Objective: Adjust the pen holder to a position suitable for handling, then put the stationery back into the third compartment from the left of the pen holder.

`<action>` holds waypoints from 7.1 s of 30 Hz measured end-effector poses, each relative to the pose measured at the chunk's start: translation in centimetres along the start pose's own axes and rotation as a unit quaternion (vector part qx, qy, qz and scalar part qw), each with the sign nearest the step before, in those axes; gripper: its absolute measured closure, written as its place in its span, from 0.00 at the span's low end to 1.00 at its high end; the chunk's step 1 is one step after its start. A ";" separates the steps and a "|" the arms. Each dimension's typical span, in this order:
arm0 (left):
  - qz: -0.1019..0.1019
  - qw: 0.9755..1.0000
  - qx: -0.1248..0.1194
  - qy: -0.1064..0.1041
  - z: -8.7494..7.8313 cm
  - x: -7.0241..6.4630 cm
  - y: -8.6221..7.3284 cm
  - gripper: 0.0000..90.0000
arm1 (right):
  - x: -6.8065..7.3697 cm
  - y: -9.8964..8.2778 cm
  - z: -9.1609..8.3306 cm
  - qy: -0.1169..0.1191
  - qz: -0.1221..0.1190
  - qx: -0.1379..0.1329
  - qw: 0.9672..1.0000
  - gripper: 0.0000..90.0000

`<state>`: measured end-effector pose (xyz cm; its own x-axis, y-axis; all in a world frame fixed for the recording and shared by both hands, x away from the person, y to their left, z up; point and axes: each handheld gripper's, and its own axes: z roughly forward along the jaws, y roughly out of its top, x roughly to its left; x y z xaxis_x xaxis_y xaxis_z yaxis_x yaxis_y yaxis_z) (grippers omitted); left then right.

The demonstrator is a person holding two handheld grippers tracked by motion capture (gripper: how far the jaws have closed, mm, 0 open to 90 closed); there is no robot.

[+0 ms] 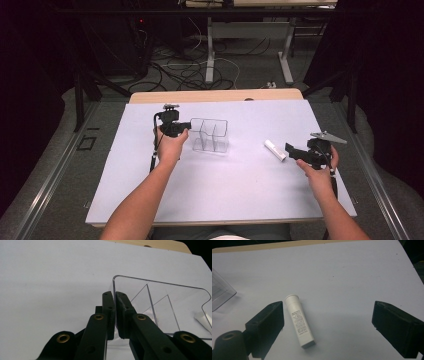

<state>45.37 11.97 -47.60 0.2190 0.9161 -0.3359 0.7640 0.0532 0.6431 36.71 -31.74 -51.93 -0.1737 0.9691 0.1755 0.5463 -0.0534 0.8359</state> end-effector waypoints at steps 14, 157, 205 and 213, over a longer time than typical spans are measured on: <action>0.010 1.000 0.022 0.000 -1.0 -1.8 -1.5 0.95 | 0.1 0.0 0.0 0.002 0.001 0.002 1.000 0.11; 0.080 0.992 -0.097 -0.001 -5.1 11.2 -7.9 0.17 | 3.5 1.8 2.4 0.043 -0.184 0.110 0.976 0.16; 0.091 0.992 -0.090 -0.006 -4.9 11.0 -8.0 0.17 | 2.7 1.9 6.6 0.068 -0.203 0.301 0.929 0.70; 0.092 0.992 -0.088 -0.005 -4.9 11.0 -8.0 0.17 | 2.7 2.0 6.6 0.075 -0.193 0.302 0.931 0.76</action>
<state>38.68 23.54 -53.05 0.3520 0.9127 -0.2075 0.5926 -0.0457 0.8042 42.71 -27.66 -53.24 -0.5405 0.8408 0.0318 0.7722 0.4806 0.4155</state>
